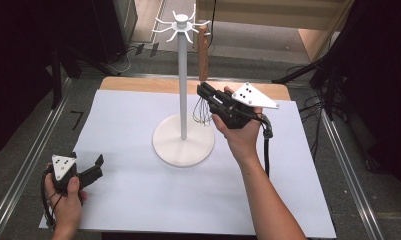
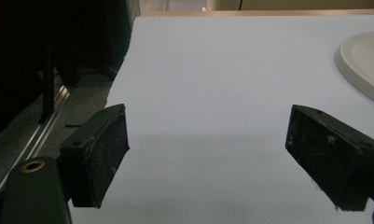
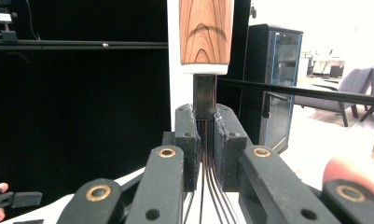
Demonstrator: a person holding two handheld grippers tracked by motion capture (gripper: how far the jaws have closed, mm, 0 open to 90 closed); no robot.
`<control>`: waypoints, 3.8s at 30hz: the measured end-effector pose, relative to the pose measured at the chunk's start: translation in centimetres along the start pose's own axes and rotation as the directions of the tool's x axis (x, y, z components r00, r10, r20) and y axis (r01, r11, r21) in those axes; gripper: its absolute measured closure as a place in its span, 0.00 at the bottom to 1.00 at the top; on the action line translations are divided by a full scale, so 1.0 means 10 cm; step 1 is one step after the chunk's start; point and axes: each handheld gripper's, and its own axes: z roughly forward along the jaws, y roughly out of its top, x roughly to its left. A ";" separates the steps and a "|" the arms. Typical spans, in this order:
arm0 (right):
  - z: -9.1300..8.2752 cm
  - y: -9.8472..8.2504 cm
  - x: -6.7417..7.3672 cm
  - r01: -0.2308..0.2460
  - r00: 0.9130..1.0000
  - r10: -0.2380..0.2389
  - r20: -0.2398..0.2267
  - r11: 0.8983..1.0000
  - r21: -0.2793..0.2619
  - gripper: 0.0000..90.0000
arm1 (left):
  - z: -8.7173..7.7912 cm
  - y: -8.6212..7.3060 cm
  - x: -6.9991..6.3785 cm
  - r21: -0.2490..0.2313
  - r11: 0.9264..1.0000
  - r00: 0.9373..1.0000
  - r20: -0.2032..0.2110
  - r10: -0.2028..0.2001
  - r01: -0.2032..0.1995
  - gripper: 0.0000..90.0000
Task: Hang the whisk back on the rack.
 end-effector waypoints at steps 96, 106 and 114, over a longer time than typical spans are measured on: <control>-1.22 -0.65 -0.47 -0.105 0.918 0.022 0.397 0.976 0.189 0.28 | 0.00 0.00 0.00 0.001 1.000 1.000 -0.003 -0.002 0.002 0.16; -1.48 -0.86 -0.58 -0.099 0.879 -0.022 0.476 0.969 0.228 0.31 | 0.00 0.00 -0.01 0.003 1.000 1.000 -0.006 0.001 -0.001 0.16; -1.62 -0.99 -0.63 -0.125 0.864 -0.021 0.504 0.959 0.254 0.31 | 0.00 0.00 -0.01 0.004 1.000 1.000 -0.008 0.004 -0.004 0.16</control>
